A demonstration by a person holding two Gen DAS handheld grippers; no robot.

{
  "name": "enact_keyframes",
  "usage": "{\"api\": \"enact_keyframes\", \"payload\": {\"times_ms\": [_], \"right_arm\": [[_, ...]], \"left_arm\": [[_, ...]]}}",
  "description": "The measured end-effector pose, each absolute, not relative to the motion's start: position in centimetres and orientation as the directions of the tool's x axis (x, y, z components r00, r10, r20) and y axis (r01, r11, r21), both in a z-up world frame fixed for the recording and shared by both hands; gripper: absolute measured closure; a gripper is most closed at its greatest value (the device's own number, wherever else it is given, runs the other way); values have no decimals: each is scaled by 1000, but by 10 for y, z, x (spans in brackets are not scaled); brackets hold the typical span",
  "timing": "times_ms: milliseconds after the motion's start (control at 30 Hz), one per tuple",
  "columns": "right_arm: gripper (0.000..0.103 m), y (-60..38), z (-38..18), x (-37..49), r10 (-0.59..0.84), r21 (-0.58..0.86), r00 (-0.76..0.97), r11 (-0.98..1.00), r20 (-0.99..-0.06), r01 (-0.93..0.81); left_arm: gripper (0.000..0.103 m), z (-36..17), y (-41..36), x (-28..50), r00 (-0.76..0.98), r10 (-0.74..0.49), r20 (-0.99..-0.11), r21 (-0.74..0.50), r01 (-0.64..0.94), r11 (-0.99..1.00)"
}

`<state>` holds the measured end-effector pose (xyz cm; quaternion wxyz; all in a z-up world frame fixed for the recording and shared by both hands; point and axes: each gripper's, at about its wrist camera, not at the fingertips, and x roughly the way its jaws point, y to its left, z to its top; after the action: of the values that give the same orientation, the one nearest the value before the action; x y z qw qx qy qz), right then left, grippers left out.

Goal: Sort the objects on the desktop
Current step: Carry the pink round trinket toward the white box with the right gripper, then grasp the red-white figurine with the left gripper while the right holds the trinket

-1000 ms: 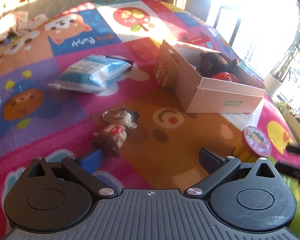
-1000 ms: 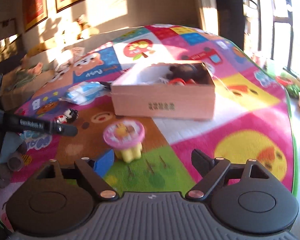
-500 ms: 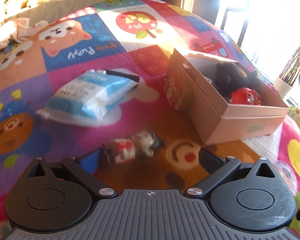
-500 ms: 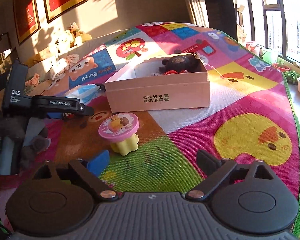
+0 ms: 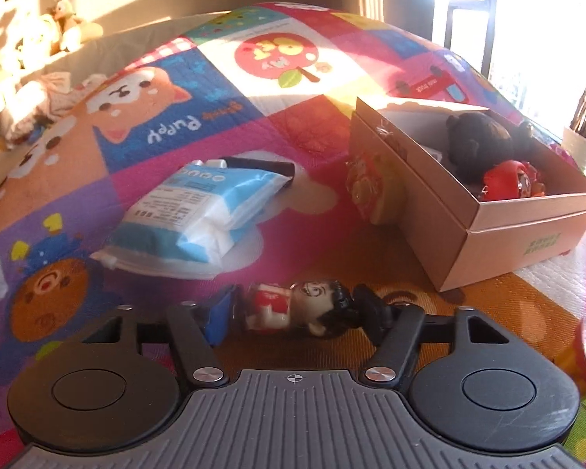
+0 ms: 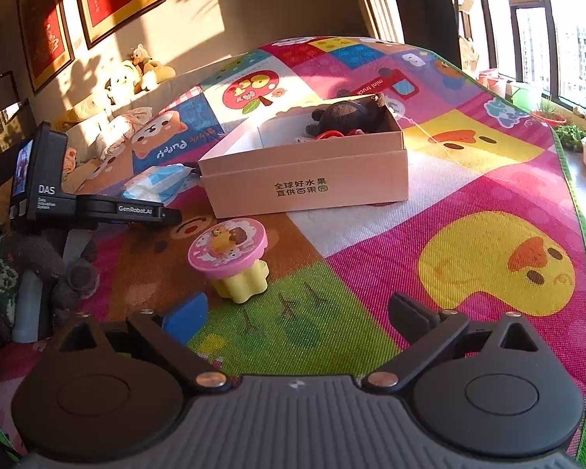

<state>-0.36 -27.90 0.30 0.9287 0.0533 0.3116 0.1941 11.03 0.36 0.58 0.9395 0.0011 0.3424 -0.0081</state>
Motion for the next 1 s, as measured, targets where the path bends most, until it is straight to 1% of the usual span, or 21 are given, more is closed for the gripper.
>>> {"api": "enact_keyframes", "payload": {"times_ms": [133,233,367,400,500,567,633,667,700,733,800,1000], "right_arm": [[3,-277,3,-3,387,212,727,922,-567,-325],[3,-273,4,-2,381,193,721,923,-579,-334],[3,-256,8,-2,371,106,720,917,-587,-386],[3,-250,9,-2,372,78,720,910,-585,-407],[4,-233,16,0,379,11,719,888,-583,-459],[5,-224,20,7,366,-25,724,884,-584,-467],[13,-216,23,17,344,-54,729,885,-592,-462],[16,-213,23,22,336,-62,725,885,-601,-462],[24,-211,23,28,337,-60,713,881,-614,-469],[34,-208,23,32,341,-52,698,878,-630,-476],[47,-205,22,38,346,-30,670,876,-657,-481],[47,-201,23,27,364,-30,648,858,-669,-513]], "left_arm": [[33,6,5,84,765,-47,-642,-1,60,998],[33,6,4,54,756,-93,-648,6,127,992],[30,7,5,20,741,-143,-656,10,198,980],[29,6,5,13,740,-145,-656,15,205,979],[19,4,9,0,741,-156,-653,2,207,978],[15,4,12,-4,744,-164,-648,-12,205,979],[9,5,14,-6,751,-170,-639,-26,200,980],[9,5,14,-5,751,-172,-638,-32,197,980],[9,5,15,-3,749,-175,-639,-39,197,980],[9,5,16,-2,747,-177,-641,-43,195,980],[9,6,14,2,747,-172,-642,-42,190,981],[9,9,3,21,751,-143,-645,-12,177,984]]}}
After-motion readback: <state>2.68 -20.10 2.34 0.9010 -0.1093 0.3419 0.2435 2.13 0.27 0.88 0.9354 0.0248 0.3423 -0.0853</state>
